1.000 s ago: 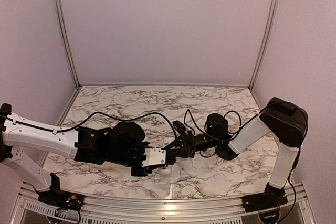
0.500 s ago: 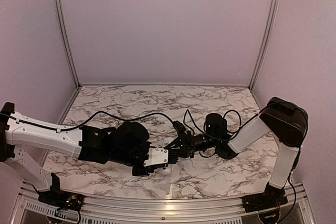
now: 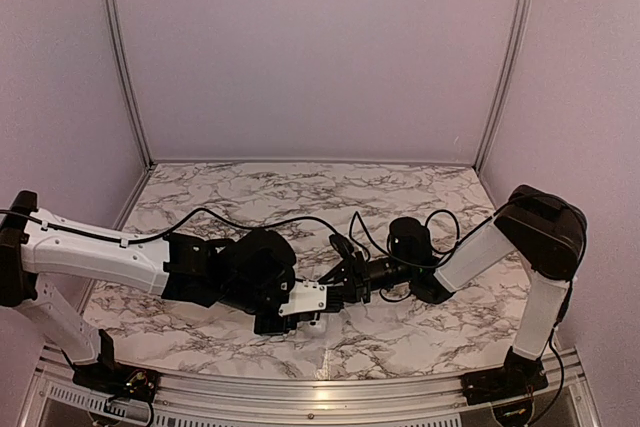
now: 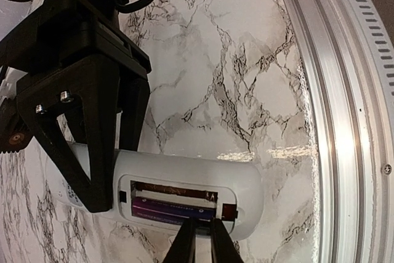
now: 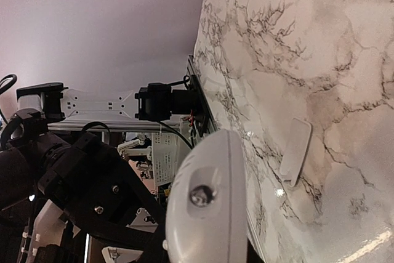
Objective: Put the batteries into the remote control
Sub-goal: Load the battery into the battery compartment.
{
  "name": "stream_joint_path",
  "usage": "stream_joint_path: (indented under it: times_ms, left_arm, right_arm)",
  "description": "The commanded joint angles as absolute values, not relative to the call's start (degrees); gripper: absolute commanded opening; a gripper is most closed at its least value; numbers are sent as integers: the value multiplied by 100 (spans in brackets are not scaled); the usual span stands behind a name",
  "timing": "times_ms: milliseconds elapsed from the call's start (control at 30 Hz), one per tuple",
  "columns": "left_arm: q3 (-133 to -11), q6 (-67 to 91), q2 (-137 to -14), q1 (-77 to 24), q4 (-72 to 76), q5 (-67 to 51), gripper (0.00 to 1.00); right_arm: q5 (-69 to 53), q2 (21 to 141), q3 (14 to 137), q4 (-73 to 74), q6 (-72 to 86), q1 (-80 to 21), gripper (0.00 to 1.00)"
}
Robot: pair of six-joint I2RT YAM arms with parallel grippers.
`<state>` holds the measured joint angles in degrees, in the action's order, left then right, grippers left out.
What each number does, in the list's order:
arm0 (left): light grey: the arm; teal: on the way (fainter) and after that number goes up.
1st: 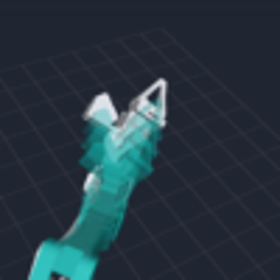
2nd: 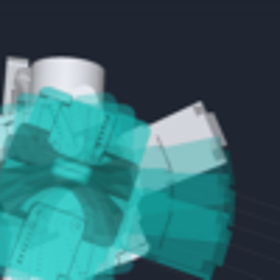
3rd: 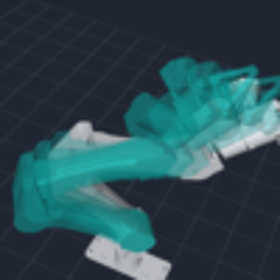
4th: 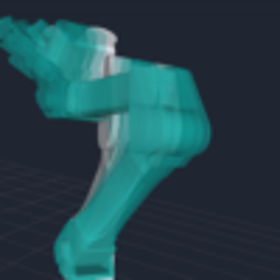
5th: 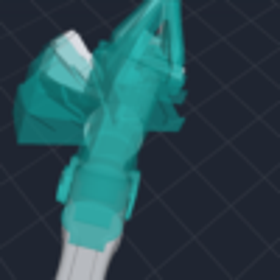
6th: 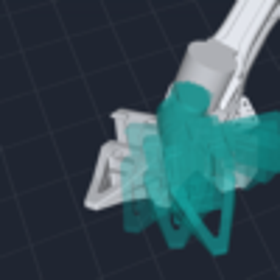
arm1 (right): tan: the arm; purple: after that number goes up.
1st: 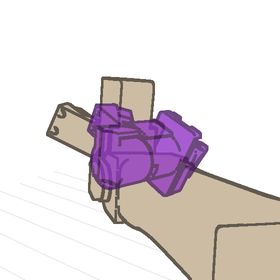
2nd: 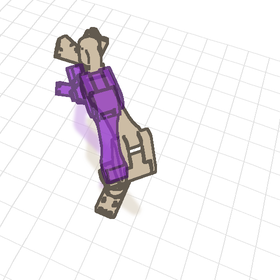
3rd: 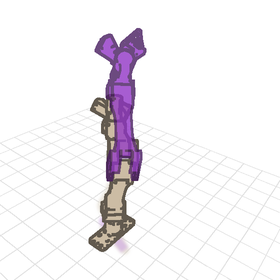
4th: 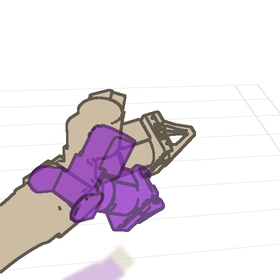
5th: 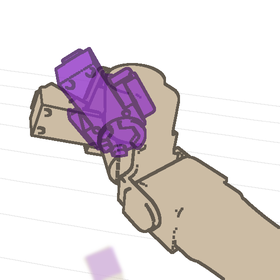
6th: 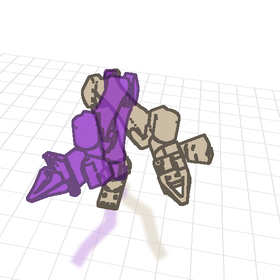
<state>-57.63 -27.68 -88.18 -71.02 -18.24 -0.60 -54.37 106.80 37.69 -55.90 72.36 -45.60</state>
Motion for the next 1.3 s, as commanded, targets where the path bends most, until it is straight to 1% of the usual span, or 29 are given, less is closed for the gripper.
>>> stream_joint_path:
  times_ms: [0,300,800,967,1267]
  left_arm:
    - [-5915,-2705,-9174,-6987,-2482,109,10]
    - [-6123,-2642,-9459,-6944,-2800,244,10]
    - [-6340,-2678,-9541,-6895,-3292,330,18]
    - [-6206,-2639,-9084,-6864,-3049,494,27]
    - [-5699,-2358,-7877,-6864,-2028,573,44]
  right_arm:
    - [-5740,10310,4056,-5821,7251,-4667,0]
    - [-5748,10240,4094,-5740,7204,-4667,0]
    - [-5740,10149,4139,-5457,6999,-4668,0]
    - [-5675,10142,4163,-5194,6770,-4667,0]
    - [-5492,10106,4237,-4697,6270,-4636,0]
